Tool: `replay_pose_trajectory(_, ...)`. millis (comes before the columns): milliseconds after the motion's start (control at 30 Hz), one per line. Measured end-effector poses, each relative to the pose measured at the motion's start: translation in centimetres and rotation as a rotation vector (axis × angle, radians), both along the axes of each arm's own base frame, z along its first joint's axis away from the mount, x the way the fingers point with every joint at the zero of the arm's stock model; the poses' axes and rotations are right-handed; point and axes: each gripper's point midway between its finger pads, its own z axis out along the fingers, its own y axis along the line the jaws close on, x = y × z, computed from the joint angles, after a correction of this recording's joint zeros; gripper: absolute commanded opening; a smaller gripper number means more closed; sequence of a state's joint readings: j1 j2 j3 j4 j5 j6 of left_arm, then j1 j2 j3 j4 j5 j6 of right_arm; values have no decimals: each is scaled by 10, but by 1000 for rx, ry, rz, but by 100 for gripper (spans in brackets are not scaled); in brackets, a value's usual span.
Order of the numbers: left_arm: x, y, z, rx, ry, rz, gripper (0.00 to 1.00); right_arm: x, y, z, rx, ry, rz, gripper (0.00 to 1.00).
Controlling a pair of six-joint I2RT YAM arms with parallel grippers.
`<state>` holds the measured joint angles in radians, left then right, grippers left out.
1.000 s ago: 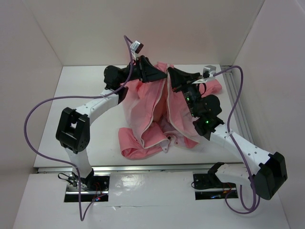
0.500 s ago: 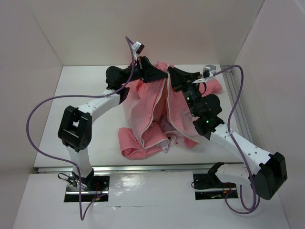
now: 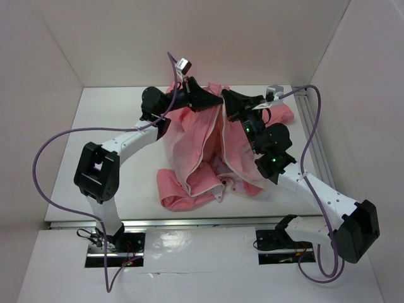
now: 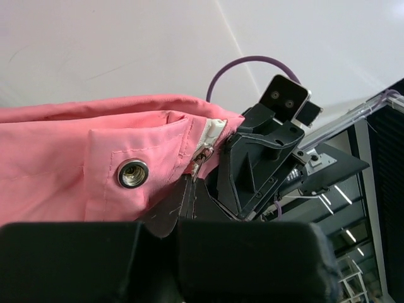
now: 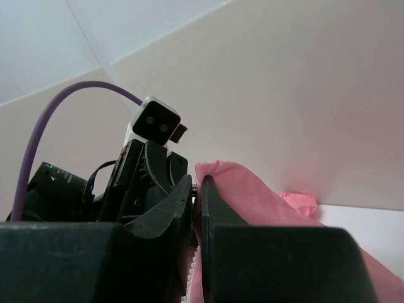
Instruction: Zip up the jacket
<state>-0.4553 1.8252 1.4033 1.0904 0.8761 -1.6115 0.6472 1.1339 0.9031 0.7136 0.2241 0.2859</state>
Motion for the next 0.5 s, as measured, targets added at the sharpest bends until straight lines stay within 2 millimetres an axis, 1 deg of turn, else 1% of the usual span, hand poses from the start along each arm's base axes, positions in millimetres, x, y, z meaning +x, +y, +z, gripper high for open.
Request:
replay_pose_trajectory(133,-1,0,1,22,4,20,0,0,0,0,-2,-1,-3,0)
replay_pose_trajectory(367,-6,5,-5,46,35,73,0,1,1,-3,-27,1,-3,0)
replay_pose_trajectory(500,-4,2,-9,52,46,93,0,3,2,-4,-43,2,-11,0)
